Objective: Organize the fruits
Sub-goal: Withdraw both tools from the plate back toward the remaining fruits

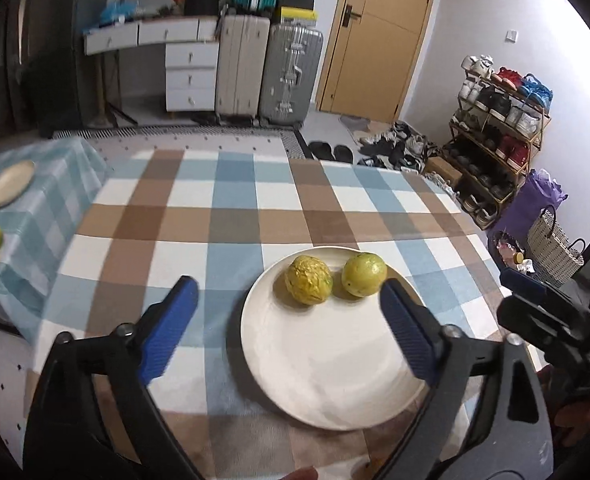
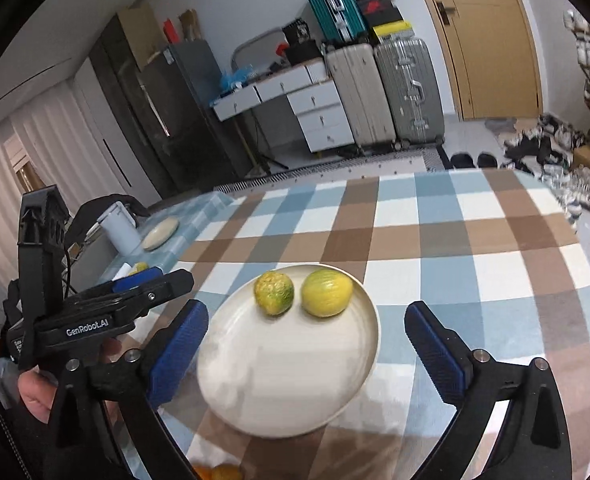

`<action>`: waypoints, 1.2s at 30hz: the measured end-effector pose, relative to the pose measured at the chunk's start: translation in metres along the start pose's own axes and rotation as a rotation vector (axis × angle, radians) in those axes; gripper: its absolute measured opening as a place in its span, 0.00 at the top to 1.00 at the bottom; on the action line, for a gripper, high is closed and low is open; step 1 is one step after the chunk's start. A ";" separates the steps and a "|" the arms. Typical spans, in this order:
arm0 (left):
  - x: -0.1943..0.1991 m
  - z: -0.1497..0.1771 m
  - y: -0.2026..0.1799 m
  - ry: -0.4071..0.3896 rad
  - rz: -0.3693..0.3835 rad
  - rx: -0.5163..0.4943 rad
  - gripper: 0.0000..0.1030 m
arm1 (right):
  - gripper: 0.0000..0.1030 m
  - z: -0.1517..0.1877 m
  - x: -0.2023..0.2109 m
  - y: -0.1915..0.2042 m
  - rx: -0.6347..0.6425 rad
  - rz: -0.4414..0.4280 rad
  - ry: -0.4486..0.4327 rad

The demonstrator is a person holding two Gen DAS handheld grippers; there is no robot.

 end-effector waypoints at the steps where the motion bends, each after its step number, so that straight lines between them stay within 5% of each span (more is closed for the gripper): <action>1: 0.012 0.003 -0.001 -0.023 -0.001 -0.003 0.01 | 0.01 0.001 0.007 0.004 0.010 0.003 -0.014; 16: 0.098 0.068 -0.018 -0.070 0.035 -0.031 0.01 | 0.00 0.041 0.082 0.062 0.119 0.094 -0.103; 30: 0.133 0.168 0.019 0.027 0.025 -0.019 0.01 | 0.00 0.114 0.113 0.093 0.060 0.000 -0.055; 36: 0.134 0.203 0.044 0.071 0.006 0.002 0.01 | 0.00 0.152 0.100 0.113 0.040 -0.064 0.058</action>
Point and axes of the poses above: each gripper's, at about its wrist camera, not at the fingertips, and x roughly against the way its jaws point, y to its left, z to its underside, the point moved 5 cm from there along -x, roughly the way its jaws point, and after that the axes turned 15 degrees about x, right-handed, at the moved point
